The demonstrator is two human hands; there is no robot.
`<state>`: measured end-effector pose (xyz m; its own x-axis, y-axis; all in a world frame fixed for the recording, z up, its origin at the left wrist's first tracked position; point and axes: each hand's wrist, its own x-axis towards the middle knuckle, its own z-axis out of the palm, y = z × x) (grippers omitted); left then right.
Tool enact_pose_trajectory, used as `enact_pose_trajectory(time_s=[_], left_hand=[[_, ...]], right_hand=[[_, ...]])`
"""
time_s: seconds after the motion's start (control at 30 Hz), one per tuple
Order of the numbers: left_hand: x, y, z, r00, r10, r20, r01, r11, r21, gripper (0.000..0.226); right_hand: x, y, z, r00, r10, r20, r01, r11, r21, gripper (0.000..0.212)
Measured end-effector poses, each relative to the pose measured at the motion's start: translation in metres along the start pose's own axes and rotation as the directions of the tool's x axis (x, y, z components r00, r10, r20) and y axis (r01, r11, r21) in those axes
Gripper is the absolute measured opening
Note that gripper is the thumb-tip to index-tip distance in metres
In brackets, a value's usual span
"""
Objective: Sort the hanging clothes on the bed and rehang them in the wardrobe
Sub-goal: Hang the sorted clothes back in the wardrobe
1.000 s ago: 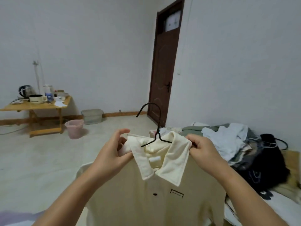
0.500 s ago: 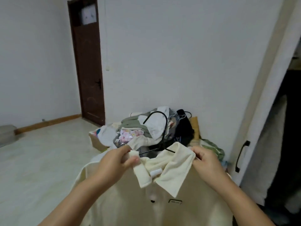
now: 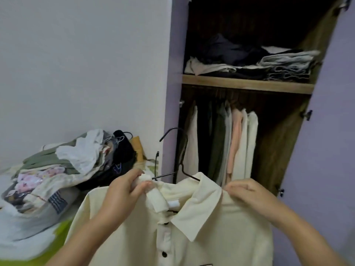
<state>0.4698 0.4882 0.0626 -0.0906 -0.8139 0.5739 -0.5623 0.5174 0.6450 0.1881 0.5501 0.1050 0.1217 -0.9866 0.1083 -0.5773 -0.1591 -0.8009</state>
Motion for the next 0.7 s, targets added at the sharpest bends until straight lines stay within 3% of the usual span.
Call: enact_pose_trajectory(time_s=[0.13, 0.2, 0.37, 0.5, 0.7], left_hand=[[0.014, 0.047, 0.075, 0.999, 0.005, 0.054, 0.001, 0.992, -0.122, 0.022], [0.022, 0.068, 0.114, 0.997, 0.018, 0.077, -0.004, 0.984, -0.177, 0.024], [0.041, 0.114, 0.200, 0.980, 0.056, 0.189, -0.007, 0.968, -0.251, 0.019], [0.060, 0.143, 0.254, 0.964, 0.056, 0.261, 0.020, 0.960, -0.280, 0.006], [0.108, 0.168, 0.328, 0.946, 0.127, 0.299, -0.058, 0.972, -0.229, 0.006]], right_hand=[[-0.040, 0.043, -0.078, 0.994, 0.108, 0.002, -0.106, 0.981, -0.164, 0.035], [-0.060, 0.058, -0.112, 0.992, 0.127, 0.020, -0.122, 0.982, -0.146, 0.034], [-0.103, 0.100, -0.172, 0.984, 0.150, 0.100, -0.169, 0.959, 0.229, 0.014], [-0.115, 0.130, -0.206, 0.985, 0.109, 0.133, -0.161, 0.858, 0.488, 0.030], [-0.101, 0.159, -0.231, 0.986, 0.162, -0.030, -0.112, 0.795, 0.596, 0.040]])
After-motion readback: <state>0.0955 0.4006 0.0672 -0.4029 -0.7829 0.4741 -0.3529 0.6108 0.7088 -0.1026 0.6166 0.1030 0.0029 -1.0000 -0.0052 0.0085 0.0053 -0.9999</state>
